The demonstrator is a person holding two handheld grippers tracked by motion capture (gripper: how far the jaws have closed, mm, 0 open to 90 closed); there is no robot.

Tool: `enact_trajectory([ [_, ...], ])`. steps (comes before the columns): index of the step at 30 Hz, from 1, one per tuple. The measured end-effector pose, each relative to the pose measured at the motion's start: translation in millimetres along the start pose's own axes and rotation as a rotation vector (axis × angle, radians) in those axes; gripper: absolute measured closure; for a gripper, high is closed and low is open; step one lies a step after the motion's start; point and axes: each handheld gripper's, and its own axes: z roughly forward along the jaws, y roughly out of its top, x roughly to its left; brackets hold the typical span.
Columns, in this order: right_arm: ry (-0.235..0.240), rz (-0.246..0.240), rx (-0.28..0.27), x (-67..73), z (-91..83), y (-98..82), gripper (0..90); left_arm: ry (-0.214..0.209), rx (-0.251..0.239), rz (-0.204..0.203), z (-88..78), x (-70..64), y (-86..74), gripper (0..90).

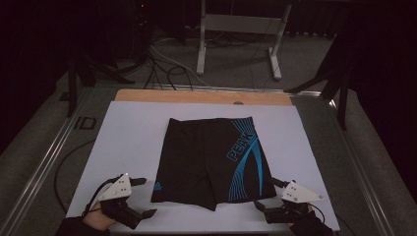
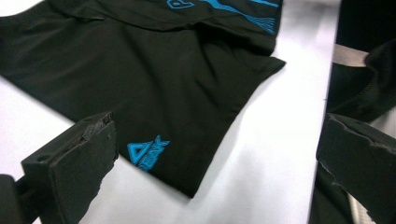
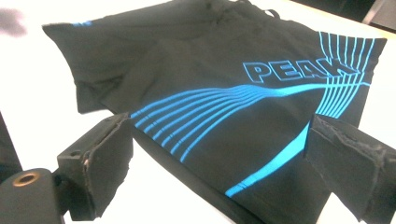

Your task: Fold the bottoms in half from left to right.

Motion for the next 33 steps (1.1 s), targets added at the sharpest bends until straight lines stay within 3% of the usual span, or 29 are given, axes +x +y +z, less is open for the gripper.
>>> enact_trajectory([
  [4, 0.01, -0.01, 0.001, 3.9, -2.7, 8.0, 8.4, -0.008, 0.032, 0.017, -2.3, -2.5, 10.8, 0.5],
  [9, 0.015, -0.009, -0.004, 4.4, -3.8, 13.8, 8.4, -0.032, 0.03, 0.013, -7.0, -1.6, 19.0, 0.5],
  [19, -0.014, -0.052, -0.024, 0.0, -8.6, 41.3, 8.4, -0.029, 0.033, 0.002, -13.7, 2.5, 30.7, 0.5],
  [27, -0.024, -0.115, -0.053, -5.1, -3.8, 71.9, 8.4, -0.021, 0.033, -0.004, -16.9, 6.0, 39.6, 0.5],
  [28, -0.03, -0.14, -0.057, -5.7, -1.9, 79.4, 8.5, -0.016, 0.03, -0.002, -18.5, 6.3, 42.8, 0.5],
  [33, -0.027, -0.147, -0.074, -6.5, 3.0, 91.1, 8.7, -0.003, 0.031, 0.005, -20.4, 6.9, 47.0, 0.5],
])
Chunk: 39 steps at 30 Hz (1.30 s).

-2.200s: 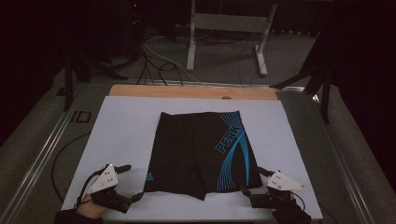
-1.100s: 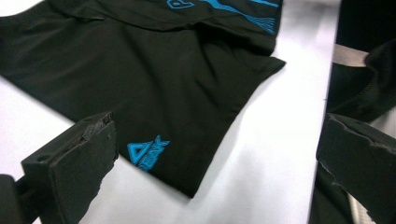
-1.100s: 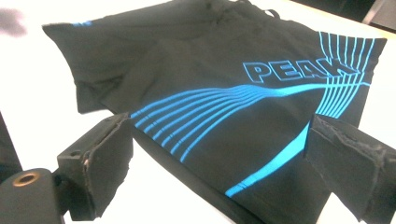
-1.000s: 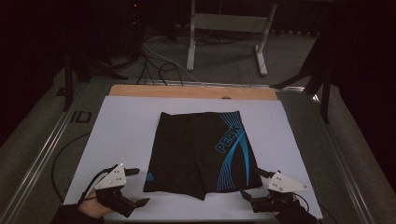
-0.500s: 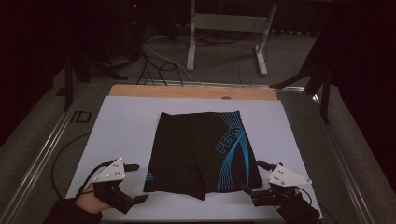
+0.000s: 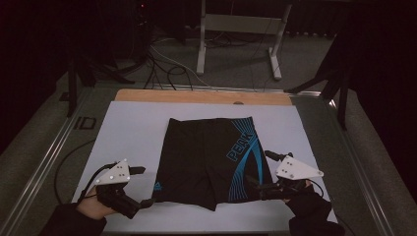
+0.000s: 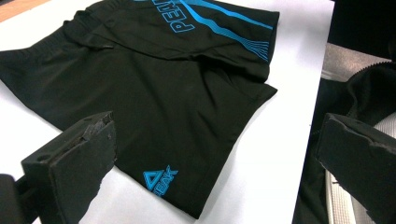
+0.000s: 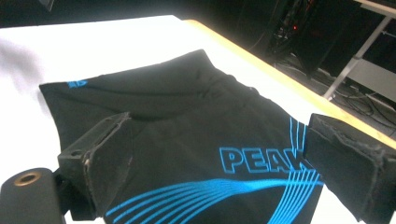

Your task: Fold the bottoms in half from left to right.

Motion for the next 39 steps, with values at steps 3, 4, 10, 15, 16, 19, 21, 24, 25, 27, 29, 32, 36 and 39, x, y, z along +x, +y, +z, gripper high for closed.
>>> enact_trajectory([
  [3, 0.006, -0.004, -0.003, -3.9, 7.5, 7.4, 8.7, -0.001, 0.006, 0.004, -0.6, 0.5, 3.3, 0.5],
  [4, 0.006, -0.004, -0.003, -3.9, 7.5, 7.4, 8.7, -0.001, 0.006, 0.004, -0.6, 0.5, 3.3, 0.5],
  [10, 0.008, 0.001, -0.013, -9.8, 18.4, 17.6, 8.7, 0.013, 0.016, 0.0, -0.2, 1.2, 7.1, 0.5],
  [15, 0.019, -0.008, -0.019, -14.6, 29.7, 30.5, 8.8, 0.035, 0.049, -0.004, 2.7, 0.3, 9.0, 0.5],
  [16, 0.019, -0.006, -0.019, -14.9, 31.2, 32.3, 8.8, 0.033, 0.051, -0.005, 2.8, 0.5, 9.2, 0.5],
  [19, 0.022, -0.006, -0.023, -17.3, 37.7, 39.8, 8.8, 0.045, 0.052, -0.006, 2.4, 0.8, 9.9, 0.5],
  [21, 0.024, -0.012, -0.025, -18.8, 42.1, 44.5, 8.8, 0.057, 0.057, -0.01, 2.3, 1.3, 10.5, 0.5],
  [24, 0.028, -0.008, -0.029, -19.4, 46.2, 49.5, 8.7, 0.071, 0.057, -0.011, 2.4, 1.2, 10.9, 0.5],
  [25, 0.028, -0.005, -0.036, -20.2, 50.5, 54.6, 8.8, 0.071, 0.056, -0.011, 2.2, 1.0, 11.3, 0.5],
  [27, 0.03, -0.01, -0.041, -20.9, 54.8, 59.4, 8.8, 0.071, 0.056, -0.011, 1.8, 0.8, 11.8, 0.5],
  [29, 0.029, -0.009, -0.041, -20.6, 56.6, 61.2, 8.8, 0.087, 0.055, -0.008, 1.5, 0.6, 12.0, 0.5],
  [32, 0.037, -0.013, -0.047, -20.4, 64.4, 68.4, 8.8, 0.096, 0.046, -0.018, 1.4, 0.6, 11.3, 0.5],
  [36, 0.045, -0.011, -0.043, -20.1, 75.9, 76.0, 8.8, 0.089, 0.058, -0.021, 1.4, 0.9, 9.7, 0.5],
  [39, 0.057, -0.008, -0.044, -19.5, 88.9, 83.4, 8.8, 0.102, 0.058, -0.017, 1.1, -0.9, 8.8, 0.6],
])
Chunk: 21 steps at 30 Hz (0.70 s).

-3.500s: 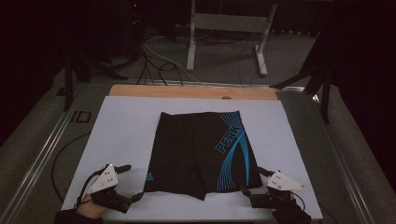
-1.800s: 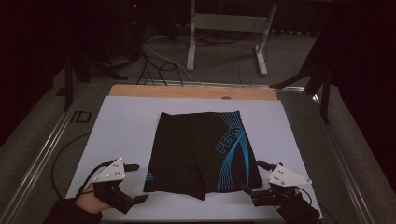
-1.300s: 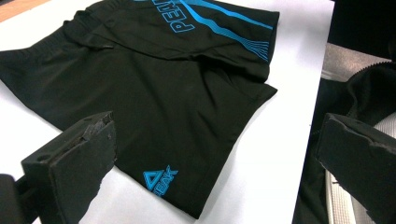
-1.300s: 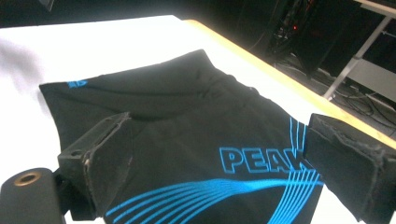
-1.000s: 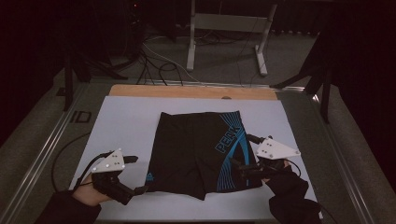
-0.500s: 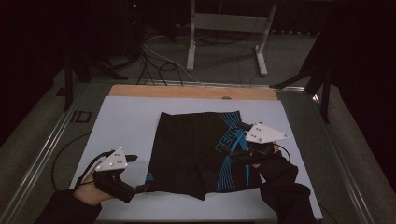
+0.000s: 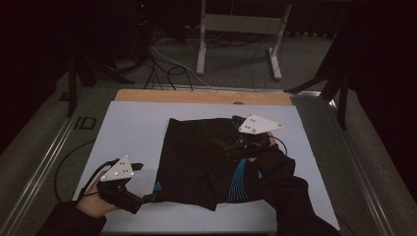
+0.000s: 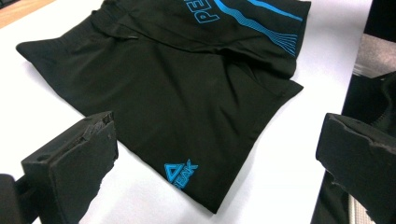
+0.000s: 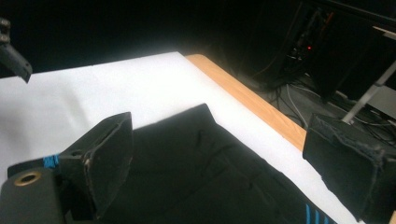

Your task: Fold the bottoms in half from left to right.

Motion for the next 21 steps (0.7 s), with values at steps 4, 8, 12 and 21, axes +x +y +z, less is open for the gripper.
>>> enact_trajectory([
  [4, 0.008, -0.004, 0.004, 0.4, 11.7, 5.0, 8.8, 0.0, 0.005, 0.001, -0.9, -0.5, -0.6, 0.6],
  [8, 0.019, -0.004, 0.014, 1.5, 26.1, 10.6, 8.8, 0.003, 0.005, -0.001, -0.7, -1.6, -2.7, 0.6],
  [12, 0.032, -0.006, 0.022, 3.5, 40.5, 15.2, 8.8, 0.003, 0.006, -0.006, 0.6, -2.4, -5.9, 0.6],
  [21, 0.05, 0.008, 0.041, 8.9, 73.3, 23.7, 8.8, 0.008, 0.004, -0.01, 4.3, -3.5, -9.2, 0.6],
])
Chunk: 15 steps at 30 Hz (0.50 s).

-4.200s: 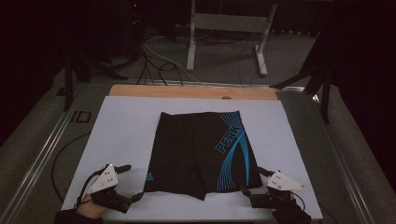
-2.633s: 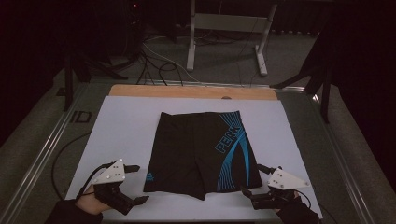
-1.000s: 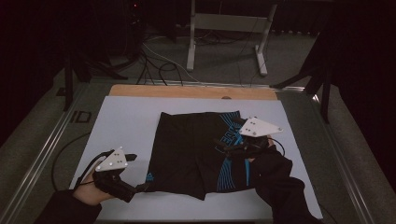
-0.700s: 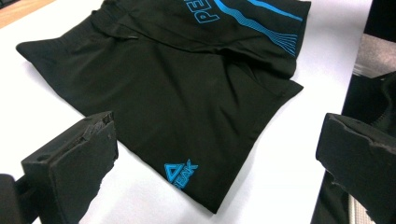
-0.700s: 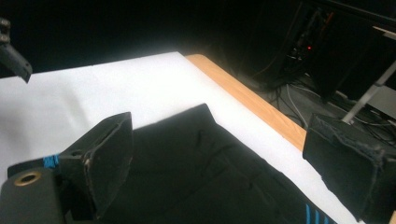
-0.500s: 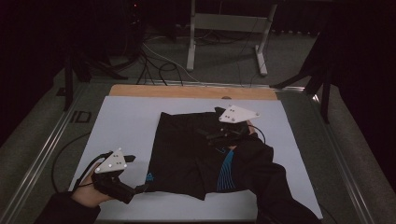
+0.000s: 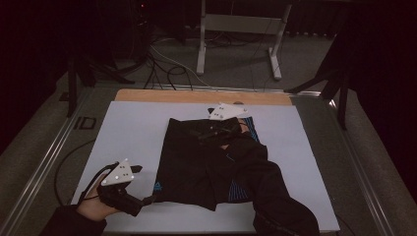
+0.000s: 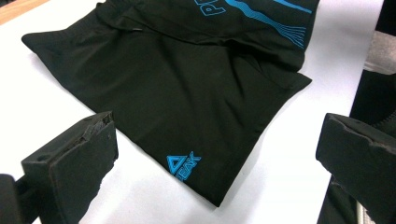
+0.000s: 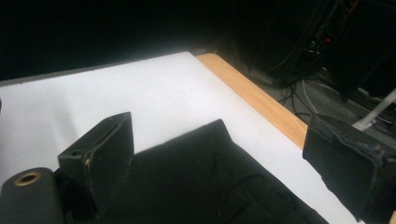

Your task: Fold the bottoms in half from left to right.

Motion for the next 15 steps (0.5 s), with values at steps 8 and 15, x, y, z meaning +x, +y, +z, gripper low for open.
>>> enact_trajectory([
  [8, -0.009, 0.023, 0.021, 3.5, 22.8, -0.7, 8.8, 0.002, 0.016, -0.003, 7.3, -2.1, -4.7, 0.5],
  [15, -0.024, 0.046, 0.025, 5.1, 42.4, -3.4, 8.8, 0.011, 0.031, -0.008, 15.1, -3.6, -9.5, 0.6],
])
